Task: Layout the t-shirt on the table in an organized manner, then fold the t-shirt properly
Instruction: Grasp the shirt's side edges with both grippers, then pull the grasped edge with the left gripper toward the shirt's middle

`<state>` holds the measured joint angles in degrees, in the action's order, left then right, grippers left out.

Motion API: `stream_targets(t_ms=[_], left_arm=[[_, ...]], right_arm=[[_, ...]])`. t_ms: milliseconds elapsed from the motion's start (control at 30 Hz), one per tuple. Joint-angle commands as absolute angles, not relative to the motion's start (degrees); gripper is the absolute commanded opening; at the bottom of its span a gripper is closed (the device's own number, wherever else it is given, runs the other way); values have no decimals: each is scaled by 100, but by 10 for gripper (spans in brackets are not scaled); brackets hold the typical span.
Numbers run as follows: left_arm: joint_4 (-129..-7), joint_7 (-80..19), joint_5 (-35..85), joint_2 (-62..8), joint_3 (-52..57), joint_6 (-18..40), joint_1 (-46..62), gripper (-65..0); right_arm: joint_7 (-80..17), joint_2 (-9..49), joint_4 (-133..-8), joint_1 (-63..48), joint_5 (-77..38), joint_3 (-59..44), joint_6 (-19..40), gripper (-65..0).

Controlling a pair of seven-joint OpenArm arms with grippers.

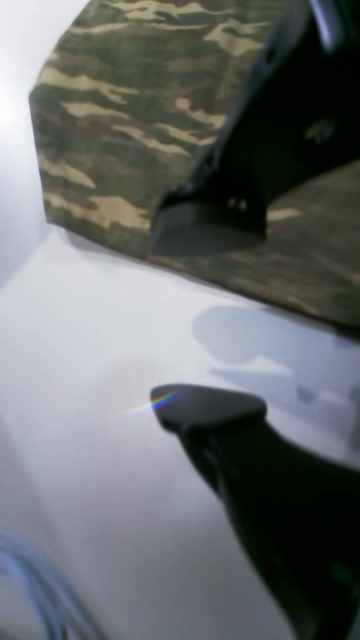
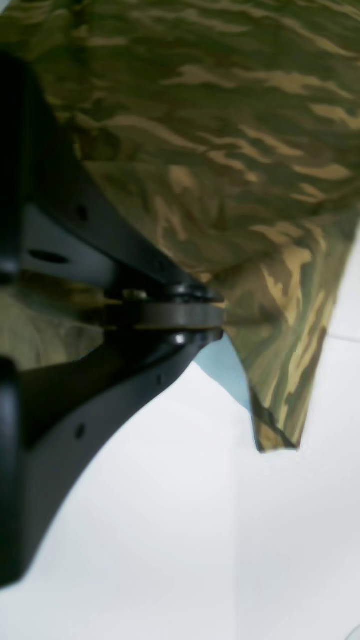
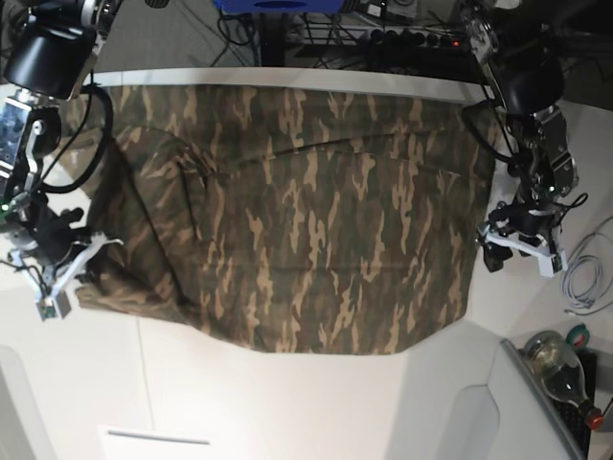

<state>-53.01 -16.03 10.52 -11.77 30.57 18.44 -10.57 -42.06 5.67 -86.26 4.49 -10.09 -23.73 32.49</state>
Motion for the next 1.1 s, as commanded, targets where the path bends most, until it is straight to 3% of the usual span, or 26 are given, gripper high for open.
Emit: stream_targets(t_ms=[0,167,333,600,667,800,1067], left_arm=[[-5174,-1481,1077,-1262,3064,1851,-1270,-240],[-4066,-1455,1068,-1279,2967,1868,-1789,-262],[-3873,-1446,1121,-1262,2246,1851,-1868,-260],[-3574,-1464,1130,-1165,2158,1851,-1833,-268],[-3415,-1455,1130,-1165,2141,1851,-1851,-355],[-3152,-1455,1086,-1156,2097,1851,-1859,-650],[-3723,-1490,1130,-1147,2097,1868,-1631,-650]], right_arm=[[-4066,637,-8760,549,-1077,-2343,3257,-650],[-4057,629,-8752,523,-1077,-2290,3257,-650],[-4057,629,-8743,523,-1077,-2290,3257,-650],[-4048,629,-8734,514,-1077,-2299,3257,-650],[-4048,629,-8725,514,-1077,-2299,3257,-650],[-4048,629,-8725,514,-1077,-2299,3257,-650],[-4048,629,-8708,505,-1077,-2299,3257,-650]])
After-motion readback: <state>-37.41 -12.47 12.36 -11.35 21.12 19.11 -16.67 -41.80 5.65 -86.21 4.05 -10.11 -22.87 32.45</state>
